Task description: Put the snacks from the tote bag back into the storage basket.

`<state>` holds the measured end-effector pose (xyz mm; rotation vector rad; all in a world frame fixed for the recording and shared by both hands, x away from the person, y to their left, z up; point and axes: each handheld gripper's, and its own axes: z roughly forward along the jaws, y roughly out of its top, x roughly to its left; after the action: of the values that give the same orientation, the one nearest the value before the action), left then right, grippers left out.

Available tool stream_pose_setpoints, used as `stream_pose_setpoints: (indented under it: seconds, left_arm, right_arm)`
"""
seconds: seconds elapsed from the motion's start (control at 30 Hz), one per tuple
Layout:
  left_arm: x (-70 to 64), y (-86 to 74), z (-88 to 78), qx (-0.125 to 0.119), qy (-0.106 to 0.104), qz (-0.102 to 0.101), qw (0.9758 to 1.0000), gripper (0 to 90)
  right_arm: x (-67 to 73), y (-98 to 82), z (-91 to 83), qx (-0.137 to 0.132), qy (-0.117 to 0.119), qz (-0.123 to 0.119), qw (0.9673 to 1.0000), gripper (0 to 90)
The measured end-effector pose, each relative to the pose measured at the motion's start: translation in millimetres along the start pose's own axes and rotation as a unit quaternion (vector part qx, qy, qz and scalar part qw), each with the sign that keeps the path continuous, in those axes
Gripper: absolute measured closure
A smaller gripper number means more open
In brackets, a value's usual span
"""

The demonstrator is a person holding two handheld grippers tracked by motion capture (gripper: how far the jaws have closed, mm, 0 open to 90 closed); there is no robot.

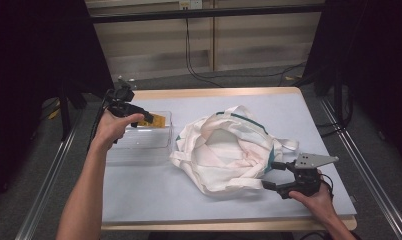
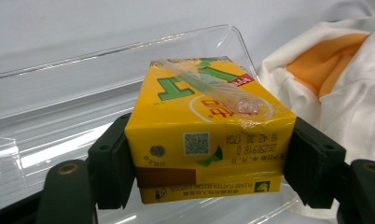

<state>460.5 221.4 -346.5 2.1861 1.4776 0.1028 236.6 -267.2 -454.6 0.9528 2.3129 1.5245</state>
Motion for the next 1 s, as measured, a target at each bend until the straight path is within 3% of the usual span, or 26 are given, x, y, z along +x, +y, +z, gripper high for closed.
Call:
stream_pose_setpoints:
  seconds: [0.3,0.4,0.53,1.0]
  left_arm:
    - [-3.6,14.9,4.9,0.020,0.017,-0.009,0.9996,27.4]
    - [-7.6,18.8,6.1,0.014,0.025,-0.010,0.9995,27.4]
    - [-9.3,23.0,9.8,0.026,0.020,-0.011,0.9994,27.4]
    - [-16.5,32.0,27.6,0.047,0.020,-0.057,0.9971,27.4]
  right_arm:
    - [-1.7,1.1,0.4,-0.003,0.004,0.001,1.0000,21.7]
    - [-3.1,0.8,0.3,-0.004,0.001,0.000,1.0000,21.8]
    - [-3.7,1.0,0.7,-0.002,0.001,0.001,1.0000,21.8]
    - [-2.2,1.7,2.2,0.002,0.003,-0.005,1.0000,21.8]
